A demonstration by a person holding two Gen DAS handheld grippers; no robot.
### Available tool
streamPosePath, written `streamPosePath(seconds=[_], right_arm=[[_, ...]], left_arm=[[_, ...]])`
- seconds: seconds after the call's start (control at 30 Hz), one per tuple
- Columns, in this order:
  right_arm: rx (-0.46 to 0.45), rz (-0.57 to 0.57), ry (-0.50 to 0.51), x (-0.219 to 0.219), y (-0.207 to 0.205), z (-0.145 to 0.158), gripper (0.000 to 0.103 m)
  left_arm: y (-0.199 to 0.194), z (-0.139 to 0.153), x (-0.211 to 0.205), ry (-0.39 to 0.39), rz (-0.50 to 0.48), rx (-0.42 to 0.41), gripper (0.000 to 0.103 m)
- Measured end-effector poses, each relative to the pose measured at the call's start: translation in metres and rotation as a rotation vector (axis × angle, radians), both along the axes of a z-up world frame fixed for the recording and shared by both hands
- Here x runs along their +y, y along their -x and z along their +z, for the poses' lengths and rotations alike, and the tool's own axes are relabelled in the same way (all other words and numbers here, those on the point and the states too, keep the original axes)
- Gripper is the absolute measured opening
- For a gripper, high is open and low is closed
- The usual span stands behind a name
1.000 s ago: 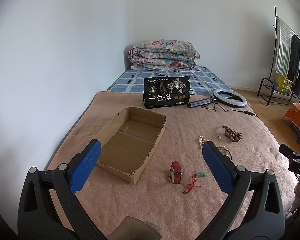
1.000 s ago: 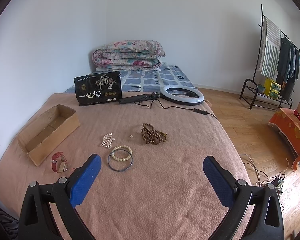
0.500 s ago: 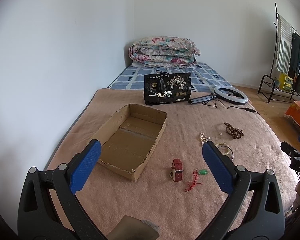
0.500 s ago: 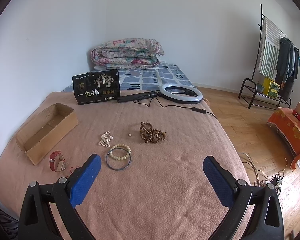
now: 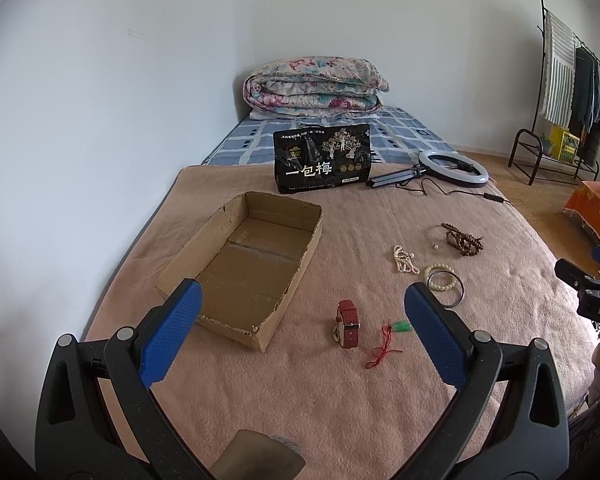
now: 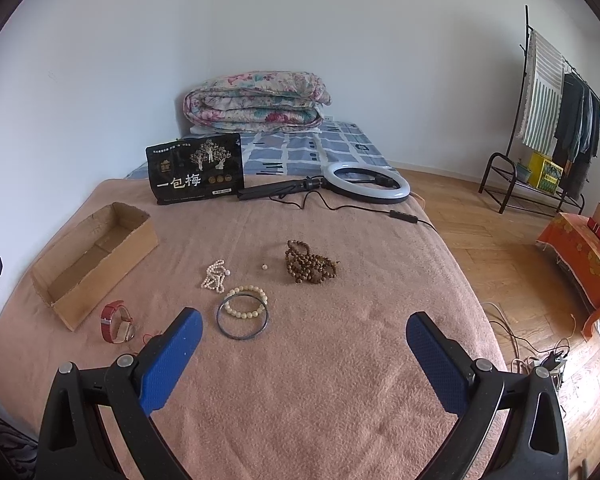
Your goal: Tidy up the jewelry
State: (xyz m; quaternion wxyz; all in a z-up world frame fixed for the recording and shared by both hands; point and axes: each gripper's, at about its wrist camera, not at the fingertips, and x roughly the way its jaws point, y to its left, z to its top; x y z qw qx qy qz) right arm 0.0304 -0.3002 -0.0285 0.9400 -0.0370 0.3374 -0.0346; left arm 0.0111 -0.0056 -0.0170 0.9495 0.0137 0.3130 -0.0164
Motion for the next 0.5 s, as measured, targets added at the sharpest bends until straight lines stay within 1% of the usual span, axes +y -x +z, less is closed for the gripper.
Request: streamPosePath(seconds=[0.07, 0.2, 0.4, 0.5], right_arm=[[0.003, 0.008, 0.003, 0.002, -0.001, -0.001, 0.103], [0.011, 0.025, -0.001, 0.005, -0.002, -0.002, 0.103], [0.016, 0.041, 0.009, 0.008, -0.003, -0.004, 0.103], [0.027, 0.034, -0.001, 0.005, -0.005, -0.006, 0.103]], left_arm=[[-0.001, -0.002, -0.002, -0.003, -0.006, 0.013, 0.103], [-0.007, -0.01, -0.004, 0.011, -0.033, 0.065, 0.103], [-0.006, -0.016, -0.01, -0.001, -0.059, 0.087, 0.103], [-0.009, -0.022, -0.013, 0.013, -0.088, 0.126, 0.103]])
